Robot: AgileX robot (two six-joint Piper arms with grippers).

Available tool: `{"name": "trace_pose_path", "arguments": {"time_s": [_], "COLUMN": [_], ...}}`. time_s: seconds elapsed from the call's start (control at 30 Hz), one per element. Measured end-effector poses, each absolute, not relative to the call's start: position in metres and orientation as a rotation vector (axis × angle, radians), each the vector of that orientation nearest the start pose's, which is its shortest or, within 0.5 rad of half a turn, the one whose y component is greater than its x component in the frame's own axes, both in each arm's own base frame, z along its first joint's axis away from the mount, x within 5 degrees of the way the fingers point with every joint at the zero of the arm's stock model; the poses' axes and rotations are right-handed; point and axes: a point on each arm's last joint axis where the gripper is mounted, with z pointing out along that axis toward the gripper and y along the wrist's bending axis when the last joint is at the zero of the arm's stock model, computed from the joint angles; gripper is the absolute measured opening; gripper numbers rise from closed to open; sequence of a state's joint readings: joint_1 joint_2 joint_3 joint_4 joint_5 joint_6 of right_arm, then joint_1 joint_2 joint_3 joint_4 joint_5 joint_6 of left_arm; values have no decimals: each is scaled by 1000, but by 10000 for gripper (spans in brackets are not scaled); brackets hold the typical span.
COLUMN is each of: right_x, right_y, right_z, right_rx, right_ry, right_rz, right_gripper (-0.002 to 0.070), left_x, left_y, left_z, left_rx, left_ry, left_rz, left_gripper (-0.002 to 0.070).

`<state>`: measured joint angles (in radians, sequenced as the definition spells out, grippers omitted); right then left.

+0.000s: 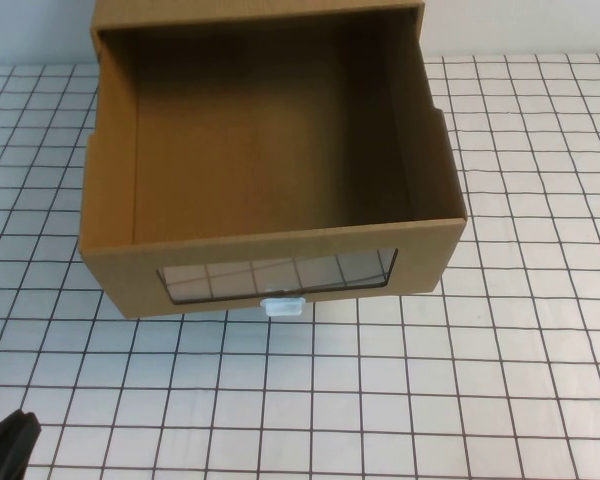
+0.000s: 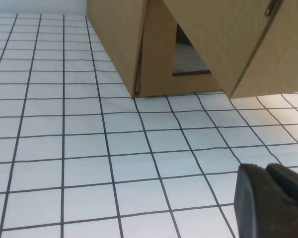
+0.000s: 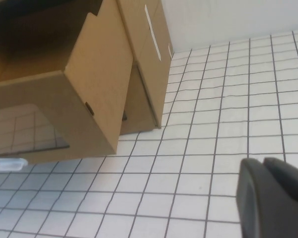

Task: Open the shoe box
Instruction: 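Pull the top drawer of the cardboard box fully open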

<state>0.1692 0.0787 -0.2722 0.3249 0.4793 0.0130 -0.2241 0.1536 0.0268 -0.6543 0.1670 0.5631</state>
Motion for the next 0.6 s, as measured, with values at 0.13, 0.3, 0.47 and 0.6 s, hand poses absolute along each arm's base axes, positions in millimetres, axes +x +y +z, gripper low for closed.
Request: {"name": "trace_pose_path", "arguments": {"time_s": [0.13,0.3,0.47,0.6], "right_x": [41,43,50,53], "right_y": [21,16,8,4], "right_z": [256,255,253,240], "right_rx": [4,-54,-47,3], "right_ry": [1793,1796,1688,1592], "right_rz": [475,337,163,102], "right_gripper": [-13,-13,-13,-13], "left_x": [63,63,63,63], "left_y": [-24,-24,-24,-24], "left_z": [182,182,182,182], "left_rx": [200,200,202,203], "left_ry": [1798,1798,1800,1802], "left_rz": [-313,-313,-314,-315], "left_gripper": [-2,-2,-2,-2]}}
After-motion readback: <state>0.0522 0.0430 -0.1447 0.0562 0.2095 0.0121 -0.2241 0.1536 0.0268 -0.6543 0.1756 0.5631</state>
